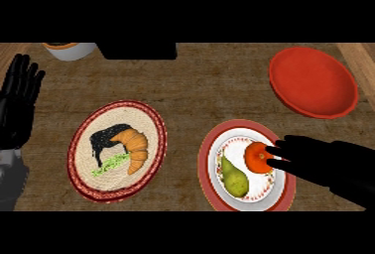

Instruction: Pick the squash from the plate and place it in the bowl

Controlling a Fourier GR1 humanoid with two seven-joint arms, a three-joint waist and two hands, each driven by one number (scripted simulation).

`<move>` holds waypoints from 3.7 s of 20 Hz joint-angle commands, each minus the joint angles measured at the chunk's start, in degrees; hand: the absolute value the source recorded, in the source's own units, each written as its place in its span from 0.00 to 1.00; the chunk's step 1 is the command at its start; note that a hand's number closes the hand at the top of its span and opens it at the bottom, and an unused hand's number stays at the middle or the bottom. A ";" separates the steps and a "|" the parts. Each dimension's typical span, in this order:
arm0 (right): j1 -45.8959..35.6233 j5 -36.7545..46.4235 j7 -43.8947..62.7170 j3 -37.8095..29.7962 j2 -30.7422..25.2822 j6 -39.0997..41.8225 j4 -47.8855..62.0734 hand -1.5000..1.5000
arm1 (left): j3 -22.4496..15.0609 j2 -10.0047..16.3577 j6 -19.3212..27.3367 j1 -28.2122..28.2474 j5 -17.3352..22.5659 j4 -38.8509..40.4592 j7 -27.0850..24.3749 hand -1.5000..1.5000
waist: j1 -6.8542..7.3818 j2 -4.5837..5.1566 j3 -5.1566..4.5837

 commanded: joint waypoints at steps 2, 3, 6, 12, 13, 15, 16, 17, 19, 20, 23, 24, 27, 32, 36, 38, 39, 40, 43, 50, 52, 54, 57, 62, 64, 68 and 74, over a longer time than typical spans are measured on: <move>-3.08 4.83 0.71 2.36 6.08 2.31 5.06 0.00 | 3.19 1.19 -3.26 -1.26 0.34 2.27 0.61 0.50 | -0.06 0.01 0.00; -1.96 9.44 -5.01 4.27 4.82 -2.55 10.95 0.00 | -0.75 -2.69 0.61 1.39 -2.74 -1.52 -0.62 0.50 | 0.24 0.06 0.04; 1.11 13.78 -5.57 4.78 6.92 -5.63 11.39 0.00 | 2.44 -0.91 -2.33 1.32 -1.41 -0.43 -0.91 0.50 | -0.10 -0.03 0.03; -1.62 19.06 -10.07 4.34 10.94 -6.75 17.63 0.00 | 1.86 -3.87 -1.01 -0.51 -3.89 -1.95 1.63 0.50 | -0.25 -0.05 0.02; -8.44 17.27 -9.68 3.38 13.71 -5.06 23.26 0.00 | 3.64 -2.04 -2.88 -0.61 -3.23 1.18 -0.13 0.50 | 0.08 0.04 0.01; -1.95 20.91 -11.13 6.18 14.98 -9.65 21.59 0.00 | 5.13 -1.82 -4.26 -0.35 -1.99 0.94 0.32 0.50 | -0.19 -0.02 0.01; -3.78 20.21 -15.32 3.30 13.29 -9.22 24.80 0.00 | 3.90 -2.58 -3.47 -2.62 -4.00 2.66 0.57 0.50 | -0.27 0.01 0.01; -3.05 20.92 -14.30 4.38 14.62 -8.24 22.68 0.00 | 2.99 -3.65 -1.20 0.03 -4.42 -3.98 4.72 0.50 | -0.14 -0.08 0.02; 0.71 24.01 -17.95 6.76 14.01 -12.96 23.62 0.00 | 3.20 -4.79 -2.26 0.47 -5.39 0.32 -0.72 0.50 | -0.31 -0.03 0.02; -4.52 20.21 -22.30 0.60 10.56 -9.30 26.93 0.00 | 4.67 -2.60 -4.39 -0.85 -3.28 -0.52 2.53 0.50 | -0.15 -0.01 0.02; -5.44 24.63 -12.80 6.69 19.86 -7.61 23.17 0.00 | 5.55 -3.11 -4.64 -2.42 -3.47 1.40 1.85 0.50 | -0.18 -0.03 -0.01; -2.99 26.72 -14.48 7.22 19.40 -9.98 23.77 0.00 | 3.47 -5.23 -2.94 1.76 -5.36 -3.51 2.84 0.50 | -0.11 -0.09 0.01; -2.74 28.28 -15.17 5.10 19.20 -8.69 25.02 0.00 | 4.46 -6.53 -4.44 0.59 -5.40 1.07 -0.53 0.50 | -0.29 -0.06 0.00; -6.29 32.28 -17.83 5.22 22.45 -11.45 32.02 0.00 | 6.48 -5.18 -5.03 -3.41 -6.75 4.62 -0.68 0.50 | -0.26 0.03 0.00; -3.69 35.22 -20.07 5.65 23.54 -16.28 36.67 0.00 | 6.74 -5.11 -6.12 -0.89 -5.58 -0.69 3.19 0.50 | -0.14 -0.03 0.02; -8.75 34.73 -19.39 2.60 24.26 -11.07 37.14 0.00 | 6.35 -6.00 -4.68 -2.91 -7.72 1.12 2.42 0.50 | -0.21 -0.03 0.01; -6.50 36.61 -19.26 4.35 25.20 -14.04 38.86 0.00 | 8.01 -4.77 -7.29 -0.70 -6.40 1.49 0.13 0.50 | -0.16 -0.02 0.01; -3.65 37.80 -17.34 5.38 24.52 -13.35 35.69 0.00 | 7.83 -5.18 -7.06 0.70 -6.25 -0.05 1.04 0.50 | -0.24 -0.07 0.00; -4.98 39.52 -19.40 4.29 26.43 -18.74 43.44 0.00 | 7.05 -6.25 -5.72 -2.24 -7.42 1.35 2.23 0.50 | -0.22 0.00 0.02; -10.00 38.65 -24.06 0.96 28.26 -20.41 46.40 1.00 | 7.16 -6.70 -7.33 -0.38 -8.06 0.12 0.53 0.50 | -0.20 0.02 0.01; -7.52 38.88 -26.55 0.41 27.51 -24.98 46.76 1.00 | 6.55 -7.45 -5.63 -0.10 -8.75 -2.29 2.99 0.50 | -0.16 -0.02 0.03; -13.22 40.40 -24.65 0.38 30.81 -23.07 50.56 1.00 | 7.03 -8.65 -6.14 -0.82 -8.56 1.60 -0.25 0.50 | -0.05 0.04 0.01; -7.61 41.30 -23.46 1.87 32.58 -25.79 45.87 1.00 | 7.28 -7.86 -5.74 0.13 -8.01 -3.77 4.65 0.50 | -0.21 -0.09 0.02; -10.35 35.28 -31.32 -17.37 10.93 -26.54 57.41 1.00 | 8.67 -7.24 -6.70 0.37 -6.90 -2.46 2.94 0.50 | -1.25 0.79 0.30; -9.66 34.89 -29.44 -22.11 5.70 -26.08 61.64 1.00 | 9.33 -6.96 -6.38 1.08 -7.22 -2.56 1.78 0.50 | -2.17 1.60 0.50; -11.22 32.65 -29.78 -29.72 -1.90 -26.79 69.90 1.00 | 9.47 -6.29 -6.64 -0.03 -7.12 -3.09 1.95 0.50 | -0.79 2.38 0.94; -15.21 29.85 -32.72 -37.59 -10.53 -30.62 79.78 1.00 | 7.94 -7.54 -6.79 -1.59 -6.91 -3.47 2.39 0.50 | 1.67 2.42 1.04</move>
